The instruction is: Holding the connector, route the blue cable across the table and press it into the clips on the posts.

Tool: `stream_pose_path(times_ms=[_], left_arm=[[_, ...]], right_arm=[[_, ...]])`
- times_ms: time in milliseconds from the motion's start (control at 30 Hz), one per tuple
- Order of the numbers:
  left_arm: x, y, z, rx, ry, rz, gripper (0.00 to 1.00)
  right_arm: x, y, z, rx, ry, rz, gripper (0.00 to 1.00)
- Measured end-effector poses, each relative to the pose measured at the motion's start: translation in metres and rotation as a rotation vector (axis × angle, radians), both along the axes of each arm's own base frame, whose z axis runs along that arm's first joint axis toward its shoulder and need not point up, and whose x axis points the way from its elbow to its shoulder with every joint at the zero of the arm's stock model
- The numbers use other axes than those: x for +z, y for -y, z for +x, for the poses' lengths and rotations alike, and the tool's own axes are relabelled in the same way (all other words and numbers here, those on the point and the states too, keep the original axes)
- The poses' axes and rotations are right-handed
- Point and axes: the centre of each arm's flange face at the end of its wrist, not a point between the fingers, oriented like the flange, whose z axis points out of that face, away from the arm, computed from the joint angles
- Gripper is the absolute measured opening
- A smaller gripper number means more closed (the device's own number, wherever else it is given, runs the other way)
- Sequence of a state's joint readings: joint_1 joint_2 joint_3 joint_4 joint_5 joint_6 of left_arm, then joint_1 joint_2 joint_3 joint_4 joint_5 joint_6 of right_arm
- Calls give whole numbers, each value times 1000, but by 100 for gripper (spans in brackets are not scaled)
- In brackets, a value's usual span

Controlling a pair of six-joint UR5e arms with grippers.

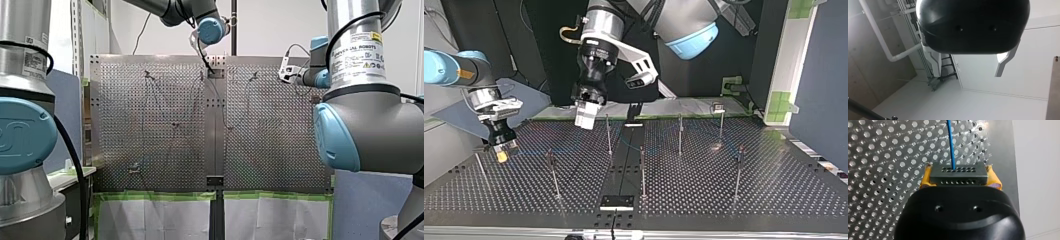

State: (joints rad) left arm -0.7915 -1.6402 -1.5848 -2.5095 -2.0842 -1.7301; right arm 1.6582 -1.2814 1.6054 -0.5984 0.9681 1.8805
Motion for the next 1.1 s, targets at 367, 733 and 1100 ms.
stream_pose_path(times_ms=[367, 733, 1100], left_arm=[[-38, -5, -2, -23, -8, 23, 100], [-82, -15, -8, -18, -71, 83, 100], [-126, -29, -15, -6, -139, 147, 100]], right_arm=[[0, 0, 0, -1, -1, 0, 0], [0, 0, 0, -1, -1, 0, 0], [0, 1, -2, -3, -1, 0, 0]])
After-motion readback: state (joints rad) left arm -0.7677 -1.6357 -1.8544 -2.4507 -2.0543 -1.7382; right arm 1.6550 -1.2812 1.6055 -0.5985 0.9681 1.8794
